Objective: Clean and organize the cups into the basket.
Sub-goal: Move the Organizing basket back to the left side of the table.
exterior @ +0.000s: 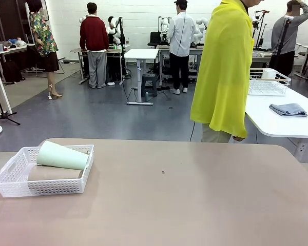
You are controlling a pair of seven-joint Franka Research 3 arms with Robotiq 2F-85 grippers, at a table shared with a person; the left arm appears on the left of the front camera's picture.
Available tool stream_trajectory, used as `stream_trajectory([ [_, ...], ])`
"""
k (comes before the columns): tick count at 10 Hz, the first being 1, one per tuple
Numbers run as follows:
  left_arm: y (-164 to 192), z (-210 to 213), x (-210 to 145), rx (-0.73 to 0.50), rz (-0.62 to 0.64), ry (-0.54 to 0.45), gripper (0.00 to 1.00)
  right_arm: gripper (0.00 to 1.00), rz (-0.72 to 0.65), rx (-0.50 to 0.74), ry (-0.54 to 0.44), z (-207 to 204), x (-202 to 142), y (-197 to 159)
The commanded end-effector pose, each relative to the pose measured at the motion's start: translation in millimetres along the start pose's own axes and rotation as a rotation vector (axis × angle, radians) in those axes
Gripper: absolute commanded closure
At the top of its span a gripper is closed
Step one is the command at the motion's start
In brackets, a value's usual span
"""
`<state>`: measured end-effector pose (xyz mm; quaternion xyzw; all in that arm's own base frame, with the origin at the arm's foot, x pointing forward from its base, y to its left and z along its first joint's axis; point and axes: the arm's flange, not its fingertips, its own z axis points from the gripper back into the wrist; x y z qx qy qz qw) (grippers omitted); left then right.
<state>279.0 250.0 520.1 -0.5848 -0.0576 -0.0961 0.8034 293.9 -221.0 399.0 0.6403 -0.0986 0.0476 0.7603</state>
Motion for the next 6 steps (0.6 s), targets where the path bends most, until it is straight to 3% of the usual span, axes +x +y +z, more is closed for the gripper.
stream_trajectory([
  [1,-3.0,-0.9,-0.1,0.008,-0.025,-0.031,0.0,0.0,0.018,-0.002,-0.011,0.1,1.8,-0.8],
  [6,-3.0,-0.9,-0.1,0.008,-0.025,-0.031,0.0,0.0,0.018,-0.002,-0.011,0.1,1.8,-0.8],
])
